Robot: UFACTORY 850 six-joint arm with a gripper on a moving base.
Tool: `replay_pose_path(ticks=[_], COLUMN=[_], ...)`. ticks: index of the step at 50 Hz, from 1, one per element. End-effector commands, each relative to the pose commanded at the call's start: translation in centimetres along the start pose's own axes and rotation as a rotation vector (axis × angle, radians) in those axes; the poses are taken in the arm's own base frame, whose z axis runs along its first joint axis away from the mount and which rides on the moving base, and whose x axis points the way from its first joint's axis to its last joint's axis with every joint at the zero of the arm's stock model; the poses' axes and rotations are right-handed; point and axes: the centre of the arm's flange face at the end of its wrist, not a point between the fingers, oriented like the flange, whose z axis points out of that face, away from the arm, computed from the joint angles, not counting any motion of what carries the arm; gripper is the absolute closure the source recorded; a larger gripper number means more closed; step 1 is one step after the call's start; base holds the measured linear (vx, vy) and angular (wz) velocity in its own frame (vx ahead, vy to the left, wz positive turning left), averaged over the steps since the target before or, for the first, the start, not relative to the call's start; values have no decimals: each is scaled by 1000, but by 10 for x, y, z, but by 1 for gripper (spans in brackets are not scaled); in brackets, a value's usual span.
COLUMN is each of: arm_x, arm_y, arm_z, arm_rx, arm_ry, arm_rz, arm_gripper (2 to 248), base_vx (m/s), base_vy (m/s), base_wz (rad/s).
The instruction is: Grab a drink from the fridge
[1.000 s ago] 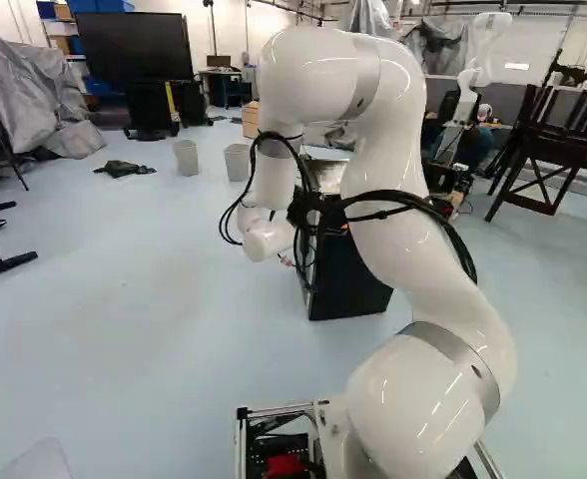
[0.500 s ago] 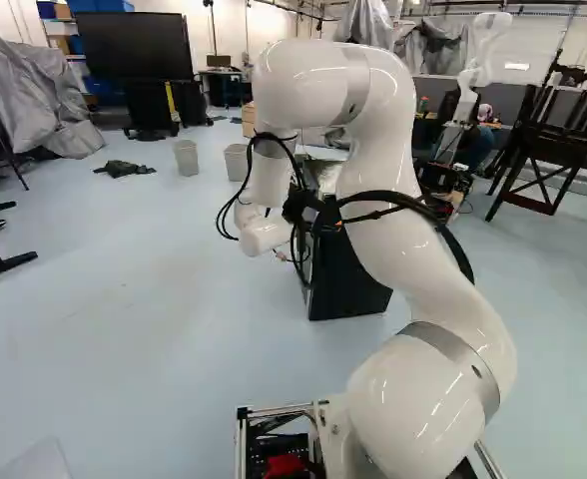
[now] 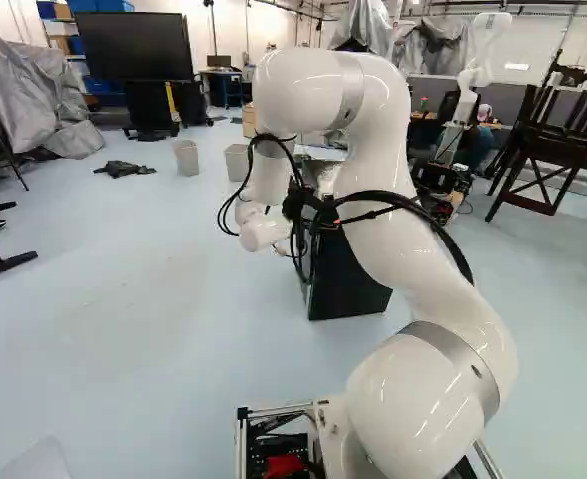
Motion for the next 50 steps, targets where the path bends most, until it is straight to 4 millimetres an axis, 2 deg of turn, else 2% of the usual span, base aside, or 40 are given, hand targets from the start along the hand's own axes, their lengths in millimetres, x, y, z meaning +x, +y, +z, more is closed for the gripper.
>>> replay_pose_path(ticks=[50], arm_x=[5], arm_y=[-2], arm_z=[37], arm_rx=[-58], arm_ry=[19], arm_rz=[36], arm_gripper=[3], base_vx=[0], base_vy=[0], base_wz=[0])
